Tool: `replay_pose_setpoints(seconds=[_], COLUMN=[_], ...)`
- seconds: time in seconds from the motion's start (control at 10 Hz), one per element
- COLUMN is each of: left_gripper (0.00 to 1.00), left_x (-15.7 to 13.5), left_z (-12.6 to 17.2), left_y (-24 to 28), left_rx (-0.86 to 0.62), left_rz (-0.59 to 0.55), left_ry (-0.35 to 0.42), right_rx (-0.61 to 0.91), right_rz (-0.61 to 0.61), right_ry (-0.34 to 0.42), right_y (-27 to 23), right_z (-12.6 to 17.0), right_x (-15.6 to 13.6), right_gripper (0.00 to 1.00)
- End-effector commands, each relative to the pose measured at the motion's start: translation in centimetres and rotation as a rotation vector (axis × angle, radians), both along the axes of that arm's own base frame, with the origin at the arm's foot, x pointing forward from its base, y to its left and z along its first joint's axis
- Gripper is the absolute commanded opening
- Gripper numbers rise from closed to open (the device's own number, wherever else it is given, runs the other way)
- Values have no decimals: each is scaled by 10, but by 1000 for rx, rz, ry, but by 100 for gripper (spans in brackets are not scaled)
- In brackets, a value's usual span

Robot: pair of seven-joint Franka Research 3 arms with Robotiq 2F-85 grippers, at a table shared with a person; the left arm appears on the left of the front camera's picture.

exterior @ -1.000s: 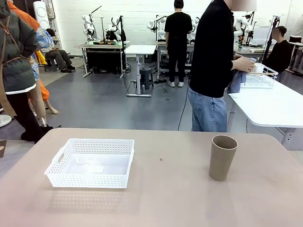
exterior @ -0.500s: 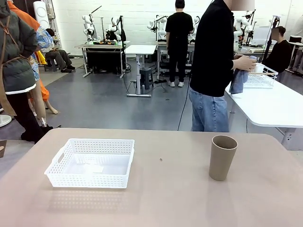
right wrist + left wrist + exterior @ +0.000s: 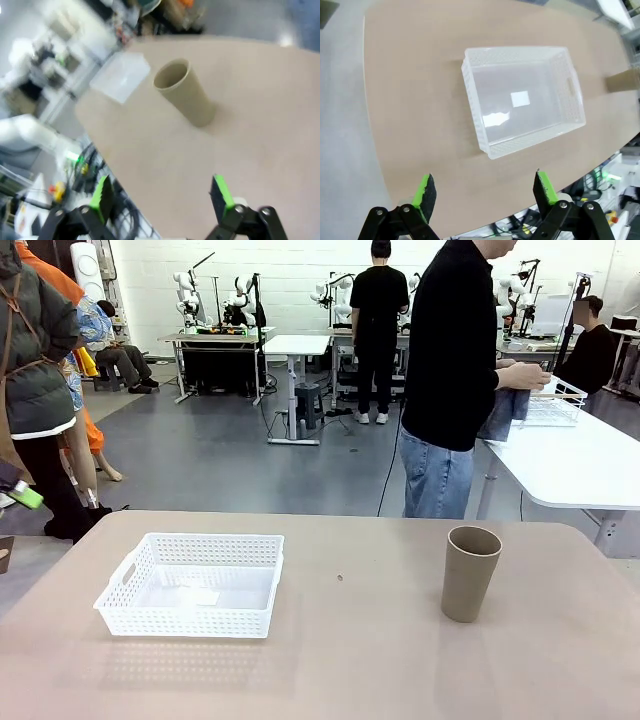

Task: Clean and organize the cups into the basket.
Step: Pick up the Organizing basket and move it to the center of the table, then pick up the Reusable plastic cup from the right side of the table and place it inside the Organizing basket.

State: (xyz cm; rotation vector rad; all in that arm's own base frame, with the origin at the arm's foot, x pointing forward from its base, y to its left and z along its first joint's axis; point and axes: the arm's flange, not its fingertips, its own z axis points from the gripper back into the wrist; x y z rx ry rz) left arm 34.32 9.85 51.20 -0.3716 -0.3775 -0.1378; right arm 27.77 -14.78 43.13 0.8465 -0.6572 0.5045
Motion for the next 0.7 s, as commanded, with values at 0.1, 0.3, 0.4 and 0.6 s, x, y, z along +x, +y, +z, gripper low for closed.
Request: replay_pose_setpoints(seconds=[0.1,0.3,0.4,0.6], left_gripper=[100,100,100,100], left_x=[20,49,48,29], left_z=[-20,-25,-26,-28], left_y=[-42,-63,-69,-60], left_rx=[258,319,268,293], left_rz=[-18,53,53,5], left_ry=[157,184,175,166], right_rx=[-109,-104,-67,-95], right_rz=[176,218,188,220], right_ry=[-50,-30,-13,-25], right_y=[92,95,91,25], right_z=[-96,-107,-104,-47], right_x=[-62,-74,-80,22], right_gripper=[100,100,100,100])
